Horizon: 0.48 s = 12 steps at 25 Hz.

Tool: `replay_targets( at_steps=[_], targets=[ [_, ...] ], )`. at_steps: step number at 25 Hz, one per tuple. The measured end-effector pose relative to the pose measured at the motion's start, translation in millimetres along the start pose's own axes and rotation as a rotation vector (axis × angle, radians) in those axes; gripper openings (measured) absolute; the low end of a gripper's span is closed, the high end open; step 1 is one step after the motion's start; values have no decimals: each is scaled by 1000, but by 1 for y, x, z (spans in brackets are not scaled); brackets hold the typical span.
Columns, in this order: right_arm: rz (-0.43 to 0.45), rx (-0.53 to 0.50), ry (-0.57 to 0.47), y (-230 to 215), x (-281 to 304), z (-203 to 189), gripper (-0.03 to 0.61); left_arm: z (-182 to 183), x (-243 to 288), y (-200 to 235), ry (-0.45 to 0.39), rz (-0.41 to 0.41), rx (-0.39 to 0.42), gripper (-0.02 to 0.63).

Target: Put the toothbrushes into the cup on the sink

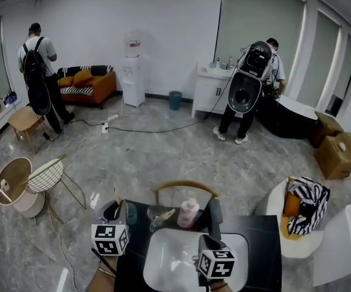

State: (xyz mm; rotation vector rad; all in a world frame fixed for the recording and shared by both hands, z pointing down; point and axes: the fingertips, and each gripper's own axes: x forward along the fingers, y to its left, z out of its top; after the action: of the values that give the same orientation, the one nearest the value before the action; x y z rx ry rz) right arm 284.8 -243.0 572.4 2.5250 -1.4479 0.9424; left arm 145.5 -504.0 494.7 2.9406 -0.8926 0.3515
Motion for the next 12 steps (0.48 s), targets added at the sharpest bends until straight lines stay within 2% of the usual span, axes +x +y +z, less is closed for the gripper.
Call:
replay_targets(
  at_steps=[12],
  targets=[
    [-1, 13, 38, -6, 16, -10, 3, -32, 19, 2, 61, 17, -9, 51]
  ],
)
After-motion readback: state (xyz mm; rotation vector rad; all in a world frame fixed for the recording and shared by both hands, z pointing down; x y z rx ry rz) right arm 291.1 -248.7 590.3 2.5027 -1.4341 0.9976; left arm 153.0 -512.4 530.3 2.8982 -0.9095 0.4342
